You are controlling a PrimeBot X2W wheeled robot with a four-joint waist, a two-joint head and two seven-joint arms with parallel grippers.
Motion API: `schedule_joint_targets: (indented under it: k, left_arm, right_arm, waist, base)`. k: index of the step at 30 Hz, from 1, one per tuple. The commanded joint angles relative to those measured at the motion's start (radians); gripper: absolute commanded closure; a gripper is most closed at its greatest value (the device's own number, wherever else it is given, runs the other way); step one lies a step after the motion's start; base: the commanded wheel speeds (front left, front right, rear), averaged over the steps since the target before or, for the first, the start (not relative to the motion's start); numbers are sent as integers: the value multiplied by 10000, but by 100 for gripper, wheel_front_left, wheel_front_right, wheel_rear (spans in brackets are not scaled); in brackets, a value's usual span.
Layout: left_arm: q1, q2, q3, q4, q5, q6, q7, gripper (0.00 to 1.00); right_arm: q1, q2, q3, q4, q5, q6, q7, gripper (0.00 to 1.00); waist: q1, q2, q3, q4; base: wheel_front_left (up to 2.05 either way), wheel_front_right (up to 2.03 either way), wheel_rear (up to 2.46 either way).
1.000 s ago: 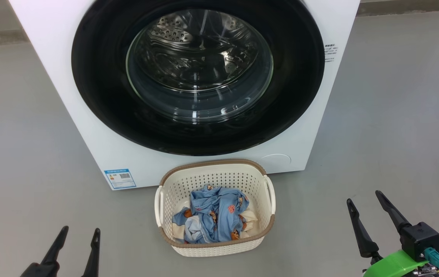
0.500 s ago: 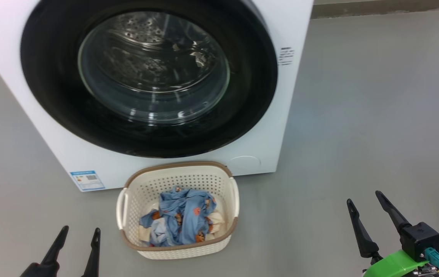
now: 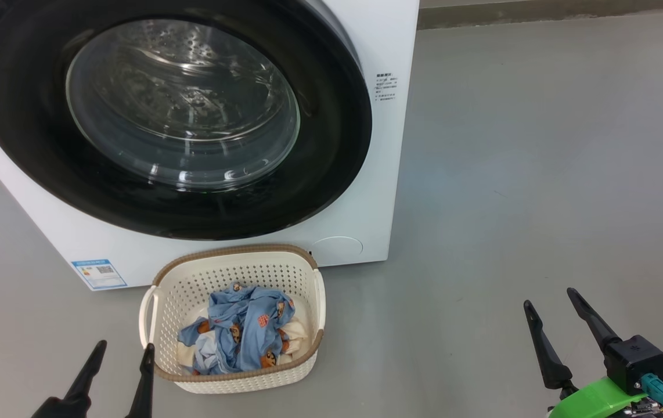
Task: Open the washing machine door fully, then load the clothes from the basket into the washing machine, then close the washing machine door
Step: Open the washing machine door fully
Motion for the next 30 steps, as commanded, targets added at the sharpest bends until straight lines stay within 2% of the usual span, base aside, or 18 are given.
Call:
schedule_joint_targets:
  k: [1,5,7,14,15,17,18,30]
  left_arm:
    - [-275,158,379,-198,-38,-35,-67,0]
    - [-278,145,432,-192,-30,-66,-67,0]
    - [-274,139,454,-191,-28,-82,-67,0]
    - [-269,101,502,-157,-39,-117,-67,0]
    - [-268,96,515,-149,-45,-121,-67,0]
    - [-264,86,535,-132,-49,-128,-67,0]
    - [-259,81,541,-125,-46,-132,-67,0]
    - [-232,26,590,-112,-60,-137,-67,0]
  right_arm:
    - [-234,-120,274,-221,-4,-11,-122,0]
    - [-234,-139,267,-223,-12,-11,-122,0]
    - [-235,-147,274,-223,-3,-11,-122,6]
    - [-239,-161,307,-238,12,-11,-122,7]
    - [-244,-164,315,-240,11,-11,-122,14]
    - [-249,-173,329,-228,18,-11,-122,87]
    - [-247,-176,350,-213,53,-11,-122,100]
    - [-213,-187,491,-148,282,-11,-122,100]
  waist:
    - [0,0,1,2]
    - [0,0,3,4]
    - [0,0,-6,1]
    - [0,0,4,-8]
    - [0,0,5,-14]
    - [0,0,-2,-24]
    - [0,0,-12,-25]
    - [0,0,-52,-45]
  base:
    - [0,0,0]
    - [0,0,0]
    - [0,0,0]
    - [0,0,0]
    - [0,0,0]
    - [0,0,0]
    - [0,0,0]
    - [0,0,0]
